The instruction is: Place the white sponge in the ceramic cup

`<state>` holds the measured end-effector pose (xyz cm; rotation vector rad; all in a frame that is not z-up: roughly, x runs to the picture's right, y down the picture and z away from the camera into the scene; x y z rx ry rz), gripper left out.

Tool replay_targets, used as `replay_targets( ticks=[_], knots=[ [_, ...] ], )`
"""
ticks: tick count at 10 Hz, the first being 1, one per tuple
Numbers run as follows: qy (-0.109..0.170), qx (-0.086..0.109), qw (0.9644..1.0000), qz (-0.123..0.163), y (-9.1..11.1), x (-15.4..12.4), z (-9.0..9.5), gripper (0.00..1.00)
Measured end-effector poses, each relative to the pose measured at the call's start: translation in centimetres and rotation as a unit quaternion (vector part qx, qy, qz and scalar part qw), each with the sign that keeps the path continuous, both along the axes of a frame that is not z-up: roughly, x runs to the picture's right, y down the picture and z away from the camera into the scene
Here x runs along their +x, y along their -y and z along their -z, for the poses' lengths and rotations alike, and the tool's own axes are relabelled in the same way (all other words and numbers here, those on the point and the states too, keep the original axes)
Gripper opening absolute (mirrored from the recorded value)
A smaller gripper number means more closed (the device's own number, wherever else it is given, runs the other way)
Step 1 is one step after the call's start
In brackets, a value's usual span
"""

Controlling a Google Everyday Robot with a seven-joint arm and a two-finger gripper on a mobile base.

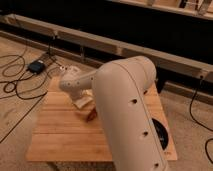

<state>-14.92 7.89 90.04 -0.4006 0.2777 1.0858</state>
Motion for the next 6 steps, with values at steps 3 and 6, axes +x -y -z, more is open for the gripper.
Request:
replay_targets(
  ticks=[3,6],
  knots=[
    [0.000,0.000,1.0000,0.000,0.00,0.00,0.00,0.80],
    [0.001,-0.003,1.0000,-0.003,-0.06,0.18,-0.21,0.80]
  ],
)
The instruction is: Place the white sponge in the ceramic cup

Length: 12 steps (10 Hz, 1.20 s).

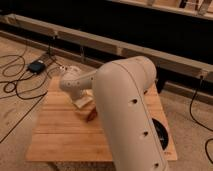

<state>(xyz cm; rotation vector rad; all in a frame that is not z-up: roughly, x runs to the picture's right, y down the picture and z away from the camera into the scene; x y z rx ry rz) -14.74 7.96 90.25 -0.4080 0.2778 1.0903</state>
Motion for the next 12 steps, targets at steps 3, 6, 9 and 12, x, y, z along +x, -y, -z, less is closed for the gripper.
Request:
replay_targets(
  ticks=[3,6,9,12],
  knots=[
    [-0.001,0.003,0.9998,-0.018,0.7,0.4,-0.6,0.80],
    [-0.009,0.008,0.9993,-0.036,1.9,0.4,-1.4,0.80],
    [-0.036,0.007,0.9977,-0.056,2.8,0.2,-2.8,0.80],
    [-0.052,0.000,0.9935,-0.101,3.5,-0.4,-4.9,0.80]
  ],
)
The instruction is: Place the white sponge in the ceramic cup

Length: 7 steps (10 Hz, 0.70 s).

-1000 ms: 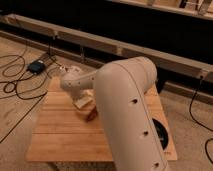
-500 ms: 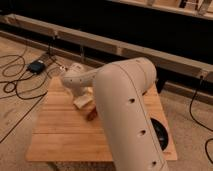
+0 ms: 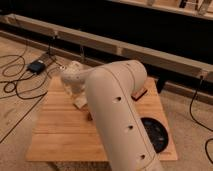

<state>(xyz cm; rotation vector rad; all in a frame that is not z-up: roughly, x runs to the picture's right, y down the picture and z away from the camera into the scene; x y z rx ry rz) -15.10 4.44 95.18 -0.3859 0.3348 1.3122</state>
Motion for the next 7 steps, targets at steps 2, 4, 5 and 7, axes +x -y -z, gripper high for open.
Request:
replay_targets(
  ticks=[2,4,5,7],
  knots=[
    [-0.007,-0.007,0.9994,-0.033,0.3,0.3,-1.3,0.80],
    [-0.008,-0.012,0.9989,-0.045,0.3,0.6,-1.8,0.80],
    [-0.006,-0.018,0.9988,-0.044,0.1,0.7,-1.9,0.80],
    [-0.003,-0.030,0.9988,-0.039,-0.4,0.8,-2.0,0.80]
  ],
)
